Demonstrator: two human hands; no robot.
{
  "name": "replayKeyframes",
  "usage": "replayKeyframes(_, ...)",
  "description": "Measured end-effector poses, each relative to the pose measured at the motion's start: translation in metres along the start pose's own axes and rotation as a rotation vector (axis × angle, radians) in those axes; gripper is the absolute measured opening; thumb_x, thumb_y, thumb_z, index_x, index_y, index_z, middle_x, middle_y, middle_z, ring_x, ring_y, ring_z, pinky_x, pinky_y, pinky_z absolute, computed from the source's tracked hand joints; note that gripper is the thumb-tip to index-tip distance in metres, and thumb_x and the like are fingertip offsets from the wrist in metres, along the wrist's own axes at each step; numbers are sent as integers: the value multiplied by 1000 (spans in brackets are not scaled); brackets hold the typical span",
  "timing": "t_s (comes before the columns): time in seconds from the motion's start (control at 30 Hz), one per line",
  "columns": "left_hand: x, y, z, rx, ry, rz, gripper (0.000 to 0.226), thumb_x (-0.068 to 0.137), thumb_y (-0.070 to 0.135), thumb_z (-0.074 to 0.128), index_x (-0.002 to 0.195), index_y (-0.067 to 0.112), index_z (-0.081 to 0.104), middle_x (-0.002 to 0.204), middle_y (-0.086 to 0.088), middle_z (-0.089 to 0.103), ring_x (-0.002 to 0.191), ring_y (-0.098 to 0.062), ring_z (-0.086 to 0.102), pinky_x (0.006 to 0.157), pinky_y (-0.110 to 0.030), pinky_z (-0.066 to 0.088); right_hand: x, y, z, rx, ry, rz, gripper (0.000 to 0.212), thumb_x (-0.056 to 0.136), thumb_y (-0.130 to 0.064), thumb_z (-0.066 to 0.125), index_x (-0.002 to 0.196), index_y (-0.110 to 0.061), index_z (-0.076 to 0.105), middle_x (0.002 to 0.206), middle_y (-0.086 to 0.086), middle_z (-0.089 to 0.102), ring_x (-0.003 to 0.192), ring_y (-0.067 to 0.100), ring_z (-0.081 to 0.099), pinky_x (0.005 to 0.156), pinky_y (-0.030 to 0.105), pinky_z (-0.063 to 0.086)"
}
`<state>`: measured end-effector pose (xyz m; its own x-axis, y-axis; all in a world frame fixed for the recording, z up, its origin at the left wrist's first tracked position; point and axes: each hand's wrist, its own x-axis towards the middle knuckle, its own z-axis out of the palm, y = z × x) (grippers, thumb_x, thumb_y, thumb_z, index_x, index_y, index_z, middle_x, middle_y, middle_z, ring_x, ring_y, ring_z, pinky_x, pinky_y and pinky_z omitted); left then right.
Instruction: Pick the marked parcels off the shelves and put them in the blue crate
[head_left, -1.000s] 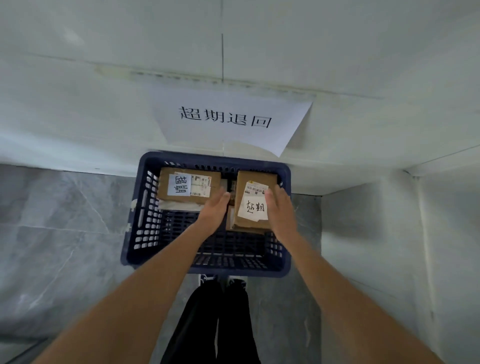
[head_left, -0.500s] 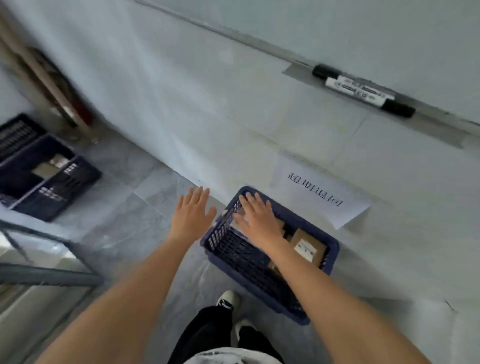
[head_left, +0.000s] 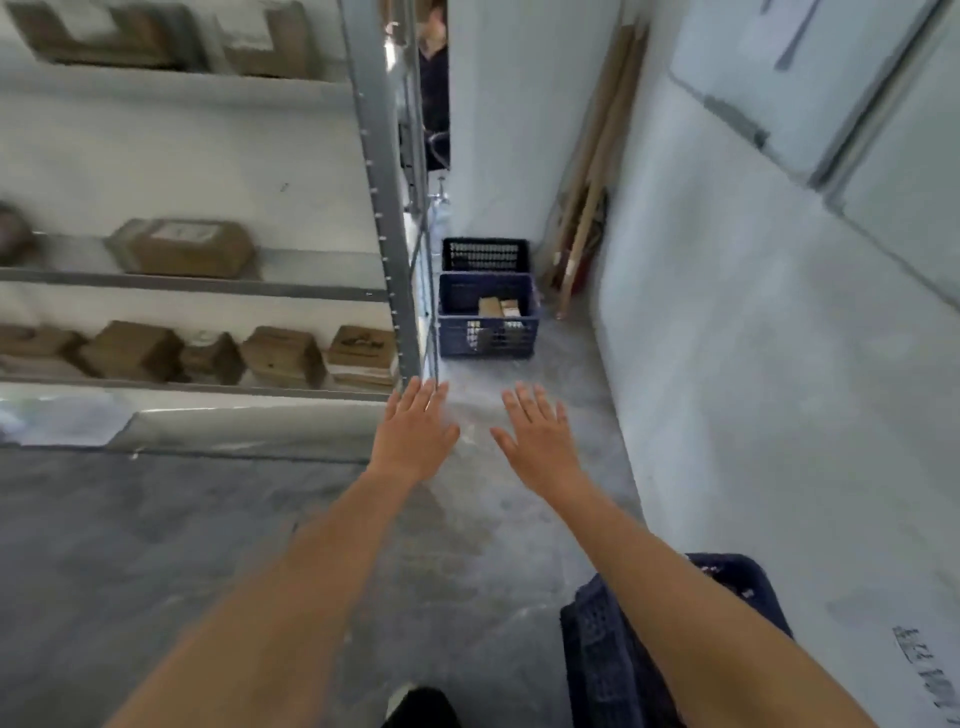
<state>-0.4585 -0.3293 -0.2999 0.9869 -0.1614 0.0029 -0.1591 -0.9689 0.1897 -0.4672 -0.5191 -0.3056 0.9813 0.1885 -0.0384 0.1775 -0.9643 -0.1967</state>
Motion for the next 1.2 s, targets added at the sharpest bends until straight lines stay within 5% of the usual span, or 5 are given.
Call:
replayKeyframes(0.23,-58,-168,-49,-8,127,-297,64,100,42,33,155,16,13,162,-5,15,150,-24,6,121,-43,9,66,-175,22,-73,-49,-343,62,105,-45,26,157,-18,8,166,3,5,152,23,0,121,46,2)
replayKeyframes(0.63,-137,-398,-81,-1,210,-741,66,99,45,33,155,16,13,163,-1,11,151,-20,1,121,-40,2,157,-432,87,-59,-168,-673,63,104,-51,20,157,-21,5,166,4,2,152,25,-4,122,48,-1)
replayKeyframes(1.2,-28,-629,-132,-8,222,-961,67,100,46,32,156,17,10,163,0,7,151,-19,-3,122,-39,-1,368,-651,116,-71,-276,-881,62,104,-50,19,158,-21,4,166,2,0,152,23,-8,121,48,-4)
